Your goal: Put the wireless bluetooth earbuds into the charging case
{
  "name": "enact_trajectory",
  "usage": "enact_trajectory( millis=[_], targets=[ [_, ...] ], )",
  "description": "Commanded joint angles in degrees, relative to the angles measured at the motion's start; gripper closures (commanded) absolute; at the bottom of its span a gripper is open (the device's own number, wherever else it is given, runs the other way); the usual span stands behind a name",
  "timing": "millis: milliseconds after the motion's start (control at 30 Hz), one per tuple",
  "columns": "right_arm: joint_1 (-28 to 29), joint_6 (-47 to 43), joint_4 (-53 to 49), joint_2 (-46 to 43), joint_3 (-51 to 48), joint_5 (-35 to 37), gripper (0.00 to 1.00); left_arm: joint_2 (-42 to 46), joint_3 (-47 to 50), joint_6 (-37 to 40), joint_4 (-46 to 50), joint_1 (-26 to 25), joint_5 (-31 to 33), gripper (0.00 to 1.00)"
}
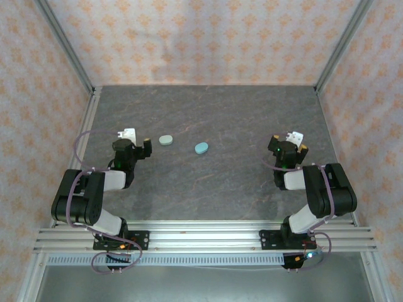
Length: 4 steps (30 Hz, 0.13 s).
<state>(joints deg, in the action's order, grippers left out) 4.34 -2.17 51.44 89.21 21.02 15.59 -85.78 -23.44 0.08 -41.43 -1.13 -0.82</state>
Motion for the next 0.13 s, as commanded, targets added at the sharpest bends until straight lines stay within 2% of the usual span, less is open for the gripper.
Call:
enact_trajectory(
  millis=[0,100],
  targets=[
    [-0.1,1.0,0.2,0.0,1.1,-0.4,0.01,0.0,-1.1,0.9,-0.8,-0.1,1.8,0.00],
    [-0.1,1.0,1.1,-0.3,0.5,-0.5,0.01,0.0,-1.1,0.9,-0.9,-0.1,1.8,0.00]
  ],
)
